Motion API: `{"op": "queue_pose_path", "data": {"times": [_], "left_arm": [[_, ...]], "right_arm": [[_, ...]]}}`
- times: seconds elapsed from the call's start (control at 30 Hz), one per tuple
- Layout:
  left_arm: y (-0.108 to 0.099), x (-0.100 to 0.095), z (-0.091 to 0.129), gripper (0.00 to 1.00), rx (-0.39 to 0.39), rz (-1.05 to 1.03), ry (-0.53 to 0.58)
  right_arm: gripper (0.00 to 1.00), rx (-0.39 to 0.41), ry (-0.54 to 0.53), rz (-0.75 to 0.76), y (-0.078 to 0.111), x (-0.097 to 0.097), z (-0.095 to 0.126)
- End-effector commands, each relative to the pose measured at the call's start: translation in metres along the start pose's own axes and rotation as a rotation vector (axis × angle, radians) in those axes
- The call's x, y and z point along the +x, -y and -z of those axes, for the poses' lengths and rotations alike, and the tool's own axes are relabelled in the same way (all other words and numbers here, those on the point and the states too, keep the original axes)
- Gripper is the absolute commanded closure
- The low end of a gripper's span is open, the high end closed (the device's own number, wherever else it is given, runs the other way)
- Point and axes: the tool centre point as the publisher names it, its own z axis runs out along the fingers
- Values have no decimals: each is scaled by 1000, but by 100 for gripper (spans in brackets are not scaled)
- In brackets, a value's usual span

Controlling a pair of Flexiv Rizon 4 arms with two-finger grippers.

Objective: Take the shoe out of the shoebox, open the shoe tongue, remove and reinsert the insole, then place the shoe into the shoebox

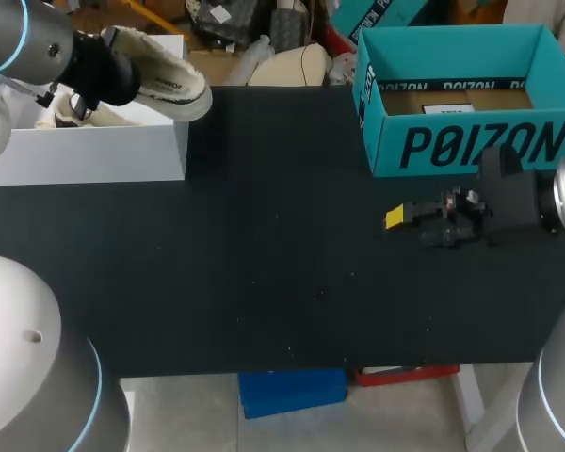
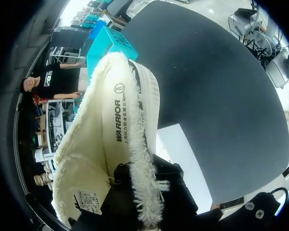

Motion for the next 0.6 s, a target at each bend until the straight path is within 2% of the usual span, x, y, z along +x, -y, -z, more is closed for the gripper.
{"op": "queue_pose_path", "data": {"times": [0.03, 0.13, 0.2, 0.27, 0.47, 0.6], "left_arm": [[0, 2, 1, 100, -2, -3, 32], [-1, 0, -3, 100, 11, 15, 4], [-10, -6, -12, 100, -26, 29, -13], [-22, -14, -18, 100, -52, 47, -42], [-62, -30, -29, 100, -176, 89, -17], [-88, -34, -34, 100, -206, 144, -22]], "right_arm": [[0, 1, 2, 0, 0, 1, -1], [0, 1, 2, 0, 0, 1, -1], [0, 1, 2, 0, 0, 1, -1], [0, 1, 2, 0, 0, 1, -1], [0, 1, 2, 0, 0, 1, -1], [0, 1, 2, 0, 0, 1, -1]]}}
